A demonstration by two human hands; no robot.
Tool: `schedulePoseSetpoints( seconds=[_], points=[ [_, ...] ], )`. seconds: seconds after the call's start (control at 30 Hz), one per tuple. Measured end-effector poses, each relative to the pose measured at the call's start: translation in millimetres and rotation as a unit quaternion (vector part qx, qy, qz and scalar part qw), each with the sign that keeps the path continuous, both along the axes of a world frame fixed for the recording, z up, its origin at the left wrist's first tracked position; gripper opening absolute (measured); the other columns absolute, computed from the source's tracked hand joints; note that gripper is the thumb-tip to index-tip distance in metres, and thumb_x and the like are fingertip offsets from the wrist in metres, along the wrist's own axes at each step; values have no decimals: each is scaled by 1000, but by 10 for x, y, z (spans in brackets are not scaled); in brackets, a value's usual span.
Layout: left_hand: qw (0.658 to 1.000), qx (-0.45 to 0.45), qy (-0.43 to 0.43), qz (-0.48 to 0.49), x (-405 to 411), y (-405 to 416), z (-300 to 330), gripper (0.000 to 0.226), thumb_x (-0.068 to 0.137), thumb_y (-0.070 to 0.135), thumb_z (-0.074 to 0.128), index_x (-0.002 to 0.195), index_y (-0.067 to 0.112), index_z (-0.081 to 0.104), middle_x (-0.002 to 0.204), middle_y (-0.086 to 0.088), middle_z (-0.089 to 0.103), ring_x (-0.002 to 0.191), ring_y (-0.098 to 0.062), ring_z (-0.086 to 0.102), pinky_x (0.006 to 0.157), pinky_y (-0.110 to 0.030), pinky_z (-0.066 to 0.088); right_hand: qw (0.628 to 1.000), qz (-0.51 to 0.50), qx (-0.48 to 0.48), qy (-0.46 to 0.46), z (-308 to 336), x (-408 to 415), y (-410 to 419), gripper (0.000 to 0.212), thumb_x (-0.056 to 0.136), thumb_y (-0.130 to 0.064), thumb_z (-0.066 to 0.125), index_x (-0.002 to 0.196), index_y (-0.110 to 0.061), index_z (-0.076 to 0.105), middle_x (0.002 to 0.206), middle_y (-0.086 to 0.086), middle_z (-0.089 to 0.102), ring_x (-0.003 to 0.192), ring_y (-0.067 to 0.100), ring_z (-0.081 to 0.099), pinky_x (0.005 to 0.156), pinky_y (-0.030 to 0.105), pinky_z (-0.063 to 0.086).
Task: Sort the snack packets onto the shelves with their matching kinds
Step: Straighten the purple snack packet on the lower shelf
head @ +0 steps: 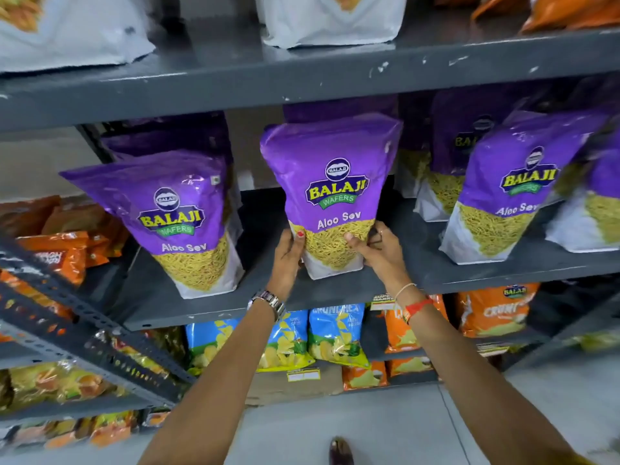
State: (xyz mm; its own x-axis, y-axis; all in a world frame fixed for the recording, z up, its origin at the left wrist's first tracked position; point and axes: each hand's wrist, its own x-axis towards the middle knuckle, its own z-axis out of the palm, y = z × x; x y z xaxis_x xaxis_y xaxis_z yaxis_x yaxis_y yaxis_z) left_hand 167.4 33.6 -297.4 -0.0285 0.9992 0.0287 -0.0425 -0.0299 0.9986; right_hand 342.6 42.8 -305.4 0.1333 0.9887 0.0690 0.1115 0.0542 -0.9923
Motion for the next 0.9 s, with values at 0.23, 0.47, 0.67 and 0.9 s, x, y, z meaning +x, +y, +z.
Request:
schedulePoseSetpoints(
  seconds=[0.23, 0.47, 0.67, 0.9],
  points=[
    [998, -43, 19, -50, 208, 95, -101, 11, 96, 28, 38, 100, 28, 48, 114, -5, 57, 108, -27, 57, 87, -49, 51, 999, -49, -12, -16, -174, 212, -44, 47, 67, -50, 74, 105, -25, 60, 97, 21, 70, 88, 26, 70, 76, 36, 58],
    [994, -71, -3, -84, 225, 199, -72, 16, 96, 22, 38, 111, 21, 43, 122, -9, 51, 113, -28, 51, 89, -47, 48, 996, -87, -9, -28, -259, 231, -39, 71, 56, -70, 70, 111, -26, 58, 97, 18, 66, 86, 24, 69, 78, 40, 59],
    [996, -71, -20, -56, 252, 146, -97, 23, 95, 23, 39, 116, 13, 41, 123, -8, 50, 114, -26, 51, 83, -40, 51, 996, -87, -9, -34, -149, 184, -80, 72, 62, -60, 72, 122, -26, 53, 110, 13, 58, 92, 19, 63, 76, 28, 55],
    [994, 66, 32, 84, 177, -214, 56, 39, 92, 19, 48, 129, 8, 43, 136, -9, 47, 118, -9, 48, 95, -11, 41, 975, -182, 119, 44, 381, 18, -496, 38, 76, -19, 75, 109, -24, 57, 112, 13, 56, 93, 13, 55, 69, 8, 47]
  ],
)
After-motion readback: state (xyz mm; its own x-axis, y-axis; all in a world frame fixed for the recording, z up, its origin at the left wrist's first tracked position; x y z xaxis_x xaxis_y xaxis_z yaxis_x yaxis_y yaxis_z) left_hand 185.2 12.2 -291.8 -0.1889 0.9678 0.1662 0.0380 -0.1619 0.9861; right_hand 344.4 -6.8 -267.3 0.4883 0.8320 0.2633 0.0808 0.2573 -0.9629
